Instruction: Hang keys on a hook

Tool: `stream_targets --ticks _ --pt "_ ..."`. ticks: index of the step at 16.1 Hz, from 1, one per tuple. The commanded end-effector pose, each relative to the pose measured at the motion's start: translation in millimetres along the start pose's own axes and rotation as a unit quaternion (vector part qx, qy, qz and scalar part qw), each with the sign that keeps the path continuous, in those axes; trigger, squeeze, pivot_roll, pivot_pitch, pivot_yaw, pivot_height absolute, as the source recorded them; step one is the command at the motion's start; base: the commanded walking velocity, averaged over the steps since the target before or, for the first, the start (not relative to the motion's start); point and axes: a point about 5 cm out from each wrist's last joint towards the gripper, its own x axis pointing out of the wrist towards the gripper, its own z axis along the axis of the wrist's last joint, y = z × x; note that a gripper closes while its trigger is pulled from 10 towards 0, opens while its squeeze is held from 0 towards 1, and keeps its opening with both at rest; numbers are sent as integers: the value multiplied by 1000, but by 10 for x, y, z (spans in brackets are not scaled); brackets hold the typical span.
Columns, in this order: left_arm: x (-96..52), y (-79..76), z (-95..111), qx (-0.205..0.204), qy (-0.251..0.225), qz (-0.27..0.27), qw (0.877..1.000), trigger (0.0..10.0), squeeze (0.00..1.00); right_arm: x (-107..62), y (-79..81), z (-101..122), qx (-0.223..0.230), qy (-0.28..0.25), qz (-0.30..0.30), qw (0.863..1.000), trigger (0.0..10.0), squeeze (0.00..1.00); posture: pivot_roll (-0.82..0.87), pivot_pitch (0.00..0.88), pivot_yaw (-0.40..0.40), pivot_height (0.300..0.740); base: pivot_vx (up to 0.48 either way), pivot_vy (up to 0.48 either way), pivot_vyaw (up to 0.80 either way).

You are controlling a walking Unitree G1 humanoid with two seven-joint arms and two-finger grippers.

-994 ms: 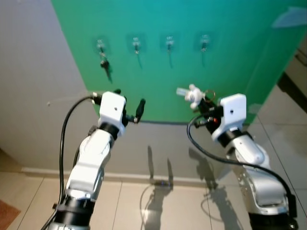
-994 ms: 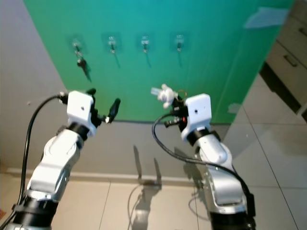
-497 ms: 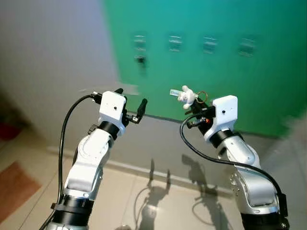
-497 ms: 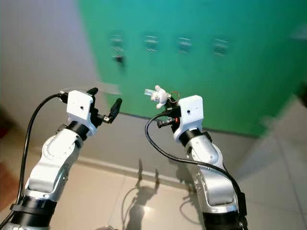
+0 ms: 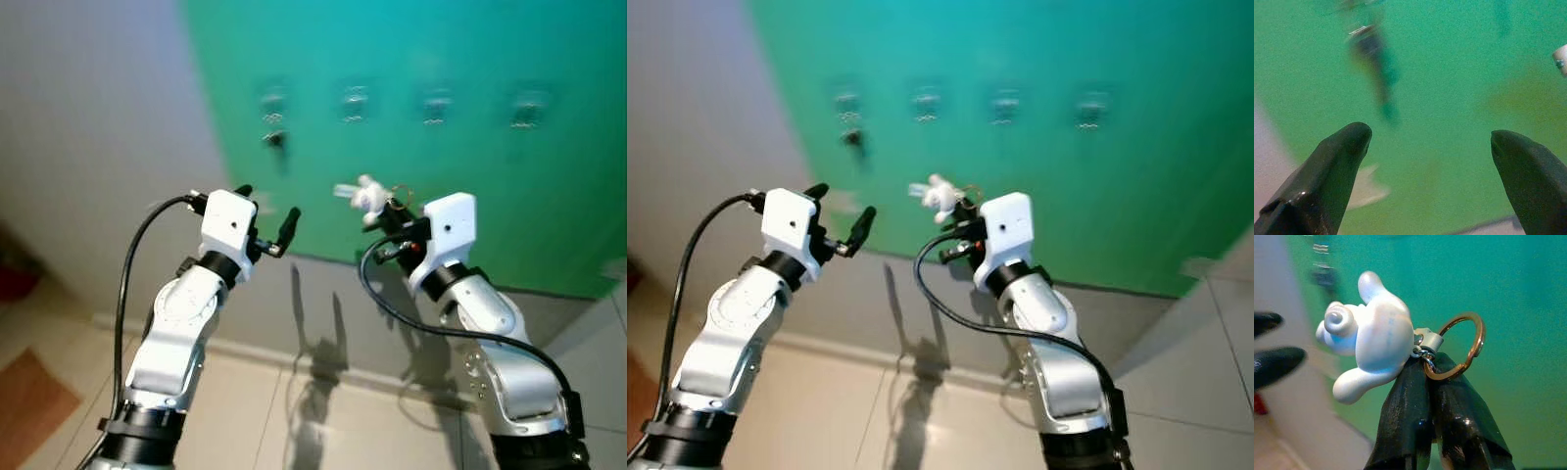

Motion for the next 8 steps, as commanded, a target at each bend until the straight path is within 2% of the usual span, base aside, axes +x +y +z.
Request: stream_targets --ticks 1,2,3,8 --pt "-10 -9 44 5 -6 -9 1000 10000 0 4 -11 69 -4 -17 5 1000 10000 0 -43 0 68 740 285 0 0" --pt "-9 -12 46 5 -6 -10 1000 10000 0 0 -12 76 -2 -19 8 1000 10000 0 -43 0 68 740 281 0 0" --pt "-9 -38 70 -5 -15 -19 1000 10000 0 -14 2 131 8 -33 31 999 10000 0 -46 0 69 740 0 0 0" --pt "-62 -152 66 -5 -17 -67 998 10000 0 -54 133 234 18 -57 130 990 10000 0 -46 0 61 740 0 0 0"
